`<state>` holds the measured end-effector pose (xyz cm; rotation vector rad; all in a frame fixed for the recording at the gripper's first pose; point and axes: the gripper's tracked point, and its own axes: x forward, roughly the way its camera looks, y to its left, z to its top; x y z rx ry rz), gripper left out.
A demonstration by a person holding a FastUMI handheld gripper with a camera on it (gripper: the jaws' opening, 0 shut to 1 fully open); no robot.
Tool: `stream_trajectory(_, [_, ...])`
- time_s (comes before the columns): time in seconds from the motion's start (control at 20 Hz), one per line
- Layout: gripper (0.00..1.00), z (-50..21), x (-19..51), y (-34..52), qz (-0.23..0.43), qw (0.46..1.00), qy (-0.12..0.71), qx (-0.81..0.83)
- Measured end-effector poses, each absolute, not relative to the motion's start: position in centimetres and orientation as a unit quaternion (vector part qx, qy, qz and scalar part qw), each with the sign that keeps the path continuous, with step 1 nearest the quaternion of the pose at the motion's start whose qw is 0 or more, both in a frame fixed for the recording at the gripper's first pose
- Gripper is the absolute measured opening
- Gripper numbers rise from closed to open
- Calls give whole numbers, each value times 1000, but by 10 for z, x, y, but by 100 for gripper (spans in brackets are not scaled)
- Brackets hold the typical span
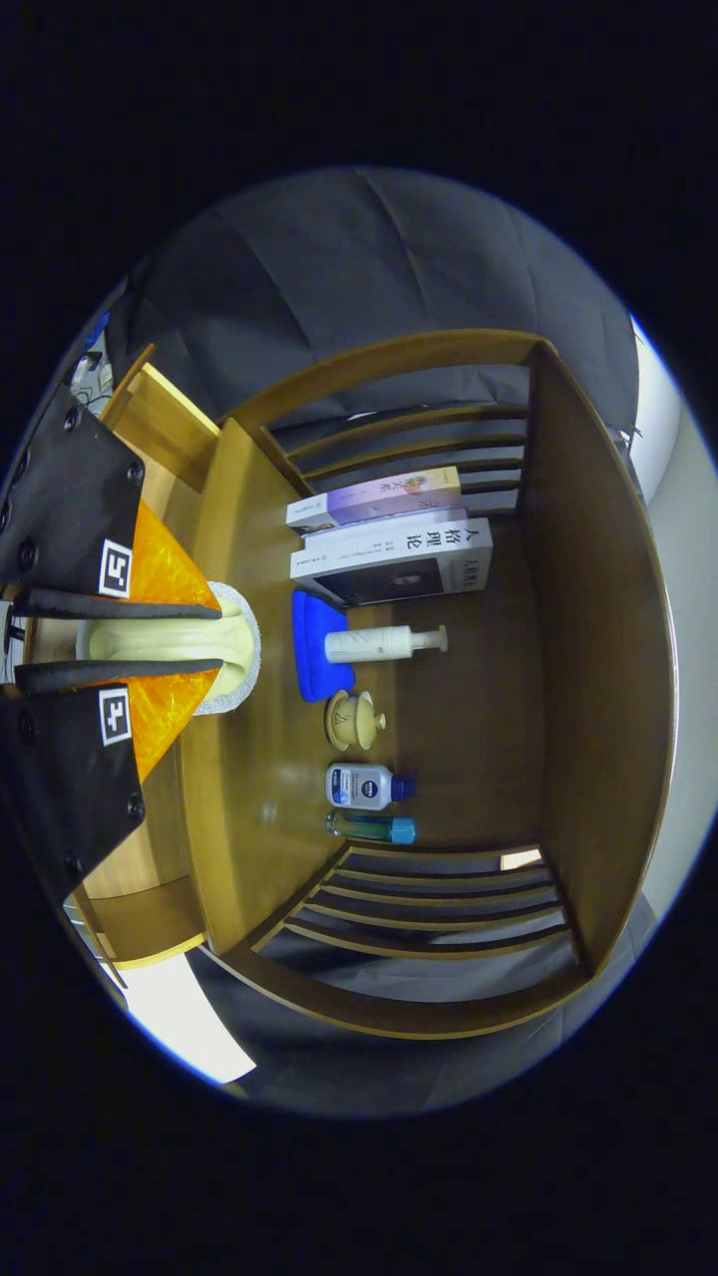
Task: Pull open the drawer, take out the items inside it, and place them on the countertop above the cabinet.
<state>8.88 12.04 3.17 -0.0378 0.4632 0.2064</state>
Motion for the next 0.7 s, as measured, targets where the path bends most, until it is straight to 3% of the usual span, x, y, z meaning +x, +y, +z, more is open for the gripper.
stream_trajectory(0.7, [19,25,158,119,69,963,258,44])
